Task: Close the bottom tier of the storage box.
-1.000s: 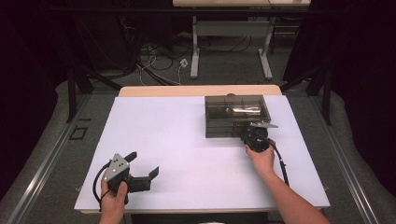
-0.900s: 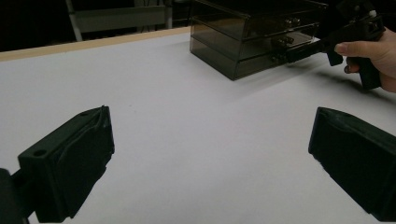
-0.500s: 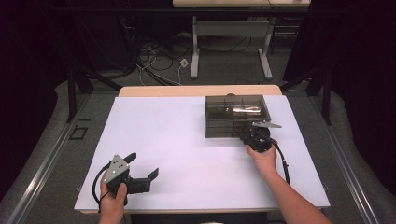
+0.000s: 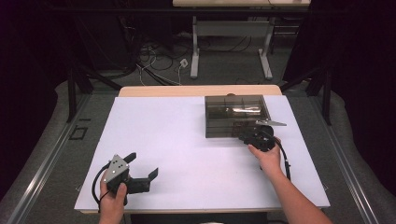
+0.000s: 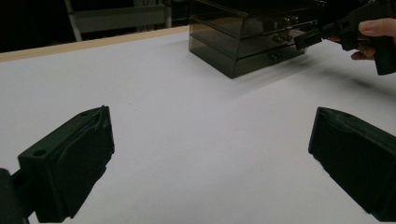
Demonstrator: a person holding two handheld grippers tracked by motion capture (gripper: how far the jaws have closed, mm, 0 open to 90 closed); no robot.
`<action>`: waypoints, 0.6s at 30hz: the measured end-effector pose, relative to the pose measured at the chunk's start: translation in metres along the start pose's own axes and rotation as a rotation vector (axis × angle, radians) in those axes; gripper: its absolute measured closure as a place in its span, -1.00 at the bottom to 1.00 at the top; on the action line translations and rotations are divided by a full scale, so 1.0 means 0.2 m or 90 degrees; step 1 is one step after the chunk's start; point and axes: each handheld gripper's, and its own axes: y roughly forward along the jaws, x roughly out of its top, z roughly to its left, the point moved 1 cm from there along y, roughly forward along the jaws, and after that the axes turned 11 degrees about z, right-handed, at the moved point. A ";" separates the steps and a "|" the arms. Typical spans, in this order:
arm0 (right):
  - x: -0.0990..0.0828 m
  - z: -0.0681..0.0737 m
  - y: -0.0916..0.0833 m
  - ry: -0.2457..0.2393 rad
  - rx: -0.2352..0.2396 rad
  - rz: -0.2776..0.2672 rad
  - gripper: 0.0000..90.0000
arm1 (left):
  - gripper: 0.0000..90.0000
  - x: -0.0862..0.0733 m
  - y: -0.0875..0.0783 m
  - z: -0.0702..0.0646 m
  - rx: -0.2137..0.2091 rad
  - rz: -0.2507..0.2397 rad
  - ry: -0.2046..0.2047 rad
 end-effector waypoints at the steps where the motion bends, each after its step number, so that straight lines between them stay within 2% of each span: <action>1: 0.00 0.00 -0.01 0.001 0.007 -0.001 0.31 | -0.99 0.00 0.00 0.00 0.000 -0.001 0.000; 5: 0.01 0.02 -0.04 -0.019 0.038 -0.005 0.11 | -0.99 0.00 0.00 0.00 -0.001 0.000 -0.001; 6: 0.02 0.03 -0.04 -0.027 0.044 -0.015 0.04 | -0.99 0.00 0.00 0.00 0.000 0.000 -0.001; 9: 0.03 0.05 -0.06 -0.059 0.046 -0.042 -0.19 | -0.99 0.00 0.00 0.00 0.000 0.000 -0.002; 13: 0.04 0.08 -0.09 -0.072 0.041 -0.063 -0.44 | -0.99 0.00 0.00 0.00 0.000 0.001 0.000; 16: 0.05 0.10 -0.10 -0.079 0.055 -0.069 -0.66 | -0.99 0.00 0.00 0.00 0.000 -0.001 -0.002; 18: 0.05 0.12 -0.11 -0.089 0.049 -0.079 -0.67 | -0.99 0.00 0.00 0.00 -0.001 -0.001 -0.003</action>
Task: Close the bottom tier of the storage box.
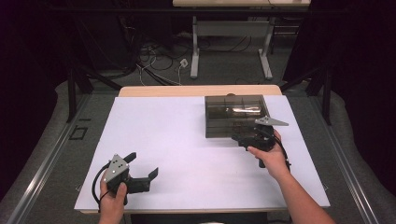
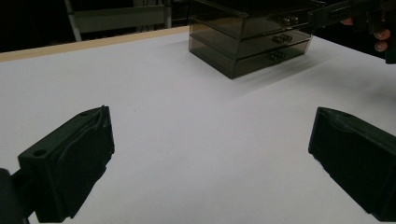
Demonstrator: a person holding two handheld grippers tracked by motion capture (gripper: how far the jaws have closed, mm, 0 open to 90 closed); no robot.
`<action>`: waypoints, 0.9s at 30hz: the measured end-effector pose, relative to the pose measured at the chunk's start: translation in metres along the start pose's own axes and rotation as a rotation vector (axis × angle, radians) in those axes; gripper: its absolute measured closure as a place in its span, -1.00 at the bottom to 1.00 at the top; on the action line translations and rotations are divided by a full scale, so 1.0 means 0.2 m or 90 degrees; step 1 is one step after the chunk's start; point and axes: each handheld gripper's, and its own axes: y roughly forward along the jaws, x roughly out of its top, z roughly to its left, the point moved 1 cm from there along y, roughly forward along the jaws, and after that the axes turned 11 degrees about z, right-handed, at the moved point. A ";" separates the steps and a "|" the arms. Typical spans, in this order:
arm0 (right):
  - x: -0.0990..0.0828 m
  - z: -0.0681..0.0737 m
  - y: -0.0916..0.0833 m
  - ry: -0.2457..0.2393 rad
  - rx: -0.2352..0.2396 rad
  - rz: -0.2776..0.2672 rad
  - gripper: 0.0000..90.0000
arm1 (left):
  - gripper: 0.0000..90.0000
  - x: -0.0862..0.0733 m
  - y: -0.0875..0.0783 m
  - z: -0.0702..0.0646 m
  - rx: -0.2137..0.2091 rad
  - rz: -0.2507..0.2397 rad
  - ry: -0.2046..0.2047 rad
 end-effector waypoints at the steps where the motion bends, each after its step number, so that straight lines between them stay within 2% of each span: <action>1: 0.00 0.01 -0.01 0.003 0.000 -0.001 -0.68 | -0.99 0.00 0.00 0.00 0.001 0.000 0.002; 2: 0.01 0.02 -0.01 -0.006 -0.006 -0.009 -0.69 | -0.99 0.00 0.00 0.00 0.000 -0.001 0.000; 5: 0.01 0.04 -0.03 -0.002 -0.002 -0.010 -0.77 | -0.99 0.00 0.00 0.00 0.001 -0.002 -0.001; 6: 0.01 0.05 -0.04 -0.013 -0.014 -0.015 -0.79 | -0.99 0.00 0.00 0.00 0.000 -0.002 -0.001; 9: 0.00 0.06 -0.05 -0.030 -0.022 -0.009 -0.88 | -0.99 0.00 0.00 0.00 0.000 0.003 0.002; 12: -0.01 0.07 -0.08 -0.027 -0.014 0.005 -1.00 | -0.99 0.00 0.00 0.00 -0.001 0.004 0.005; 18: -0.03 0.08 -0.15 -0.035 -0.039 0.001 -1.00 | -0.99 0.00 0.00 0.00 0.001 0.005 0.006; 27: -0.06 0.10 -0.28 -0.047 -0.059 -0.016 -1.00 | -0.99 0.00 0.00 0.00 0.002 0.005 0.006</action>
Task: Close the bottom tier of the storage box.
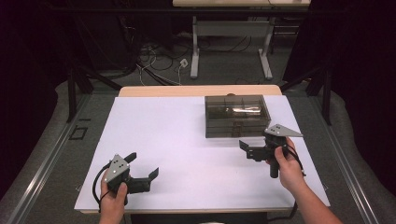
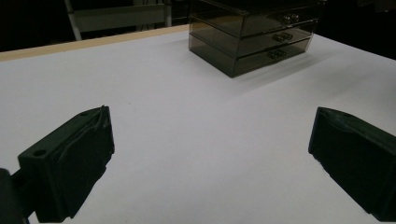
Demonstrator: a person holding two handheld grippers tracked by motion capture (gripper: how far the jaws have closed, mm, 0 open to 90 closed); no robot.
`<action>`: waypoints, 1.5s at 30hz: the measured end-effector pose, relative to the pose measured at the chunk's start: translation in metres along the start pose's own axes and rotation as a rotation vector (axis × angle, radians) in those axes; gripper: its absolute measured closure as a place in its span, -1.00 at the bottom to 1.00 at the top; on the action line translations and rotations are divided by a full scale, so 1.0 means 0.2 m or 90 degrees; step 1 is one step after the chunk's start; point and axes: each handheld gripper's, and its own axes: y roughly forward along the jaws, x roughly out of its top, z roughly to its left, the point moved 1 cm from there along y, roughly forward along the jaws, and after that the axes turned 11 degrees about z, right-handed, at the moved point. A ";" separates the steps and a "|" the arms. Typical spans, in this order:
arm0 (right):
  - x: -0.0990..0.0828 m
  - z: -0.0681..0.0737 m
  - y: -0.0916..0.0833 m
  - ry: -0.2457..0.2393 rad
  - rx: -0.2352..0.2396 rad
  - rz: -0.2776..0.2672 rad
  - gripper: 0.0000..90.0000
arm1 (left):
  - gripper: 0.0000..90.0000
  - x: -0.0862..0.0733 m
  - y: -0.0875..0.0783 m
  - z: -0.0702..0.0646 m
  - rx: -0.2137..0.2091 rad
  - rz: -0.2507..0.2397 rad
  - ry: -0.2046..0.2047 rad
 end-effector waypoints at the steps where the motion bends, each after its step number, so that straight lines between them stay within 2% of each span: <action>1: -0.01 0.00 -0.01 -0.001 -0.001 0.000 -1.00 | -0.99 0.00 0.00 0.00 0.000 -0.001 0.000; 3: -0.02 0.01 -0.03 -0.007 0.006 -0.006 -1.00 | -0.99 0.00 0.00 0.00 0.000 -0.001 -0.003; 5: -0.05 0.03 -0.06 -0.016 0.025 -0.002 -1.00 | -0.99 0.00 0.00 0.00 0.002 -0.001 -0.002; 8: -0.08 0.05 -0.06 -0.025 0.031 0.002 -1.00 | -0.99 0.00 0.00 0.00 -0.002 -0.001 -0.003; 14: -0.17 0.11 -0.02 -0.072 0.031 -0.003 -1.00 | -0.99 0.00 0.00 -0.01 -0.007 -0.001 0.002; 20: -0.21 0.17 0.01 -0.101 0.058 0.004 -1.00 | -0.99 0.00 0.01 -0.02 -0.009 0.000 0.005; 27: -0.27 0.22 0.04 -0.116 0.089 0.039 -1.00 | -0.99 0.00 0.00 -0.02 -0.009 0.000 0.006; 29: -0.28 0.23 0.06 -0.129 0.086 0.043 -1.00 | -0.99 0.00 0.00 -0.02 -0.010 0.002 0.009; 32: -0.29 0.24 0.07 -0.129 0.093 0.052 -1.00 | -0.99 0.00 0.01 -0.02 -0.011 0.003 0.010; 35: -0.31 0.24 0.09 -0.141 0.092 0.062 -1.00 | -0.99 0.00 0.01 -0.02 -0.010 0.003 0.007; 45: -0.32 0.24 0.11 -0.147 0.101 0.092 -1.00 | -0.99 0.00 0.01 -0.02 -0.010 0.007 0.011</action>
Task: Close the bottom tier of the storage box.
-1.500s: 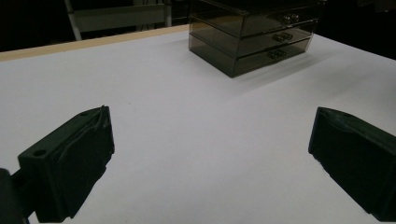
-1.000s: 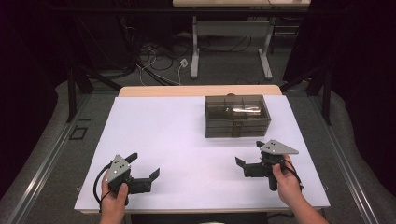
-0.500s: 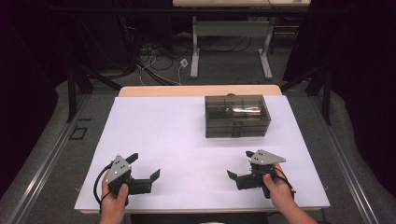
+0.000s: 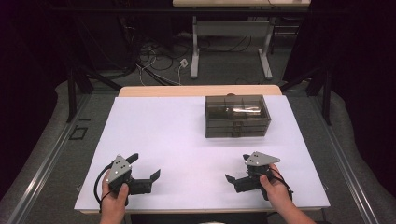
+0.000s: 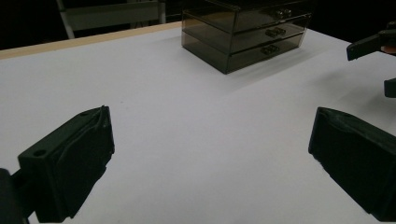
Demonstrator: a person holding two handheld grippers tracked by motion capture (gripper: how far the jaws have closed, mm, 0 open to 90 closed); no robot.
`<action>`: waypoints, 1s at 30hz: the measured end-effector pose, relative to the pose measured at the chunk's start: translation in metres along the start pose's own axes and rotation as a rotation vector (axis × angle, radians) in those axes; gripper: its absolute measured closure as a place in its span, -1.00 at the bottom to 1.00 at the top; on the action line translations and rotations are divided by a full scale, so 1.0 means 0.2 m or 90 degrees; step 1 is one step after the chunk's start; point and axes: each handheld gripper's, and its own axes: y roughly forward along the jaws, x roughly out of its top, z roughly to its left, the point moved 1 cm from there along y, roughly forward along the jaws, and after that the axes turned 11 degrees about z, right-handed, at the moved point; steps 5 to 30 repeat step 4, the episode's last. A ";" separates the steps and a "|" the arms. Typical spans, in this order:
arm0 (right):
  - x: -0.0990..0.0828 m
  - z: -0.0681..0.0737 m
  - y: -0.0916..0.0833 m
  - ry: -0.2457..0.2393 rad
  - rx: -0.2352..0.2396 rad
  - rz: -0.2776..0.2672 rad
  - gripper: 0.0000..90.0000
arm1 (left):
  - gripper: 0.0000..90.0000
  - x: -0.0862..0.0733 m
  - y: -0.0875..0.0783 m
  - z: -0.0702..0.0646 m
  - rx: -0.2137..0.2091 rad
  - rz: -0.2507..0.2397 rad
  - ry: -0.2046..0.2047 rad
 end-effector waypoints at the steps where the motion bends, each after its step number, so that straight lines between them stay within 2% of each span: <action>1: 0.00 0.00 0.00 0.000 0.002 0.003 -1.00 | -0.99 0.00 0.00 0.00 -0.002 0.001 -0.001; 4: 0.00 0.01 0.01 -0.003 0.008 0.014 -1.00 | -0.99 0.00 0.00 0.00 -0.002 0.002 -0.002; 30: 0.00 0.01 0.01 -0.003 0.008 0.014 -1.00 | -0.99 0.00 0.00 0.00 -0.002 0.002 -0.002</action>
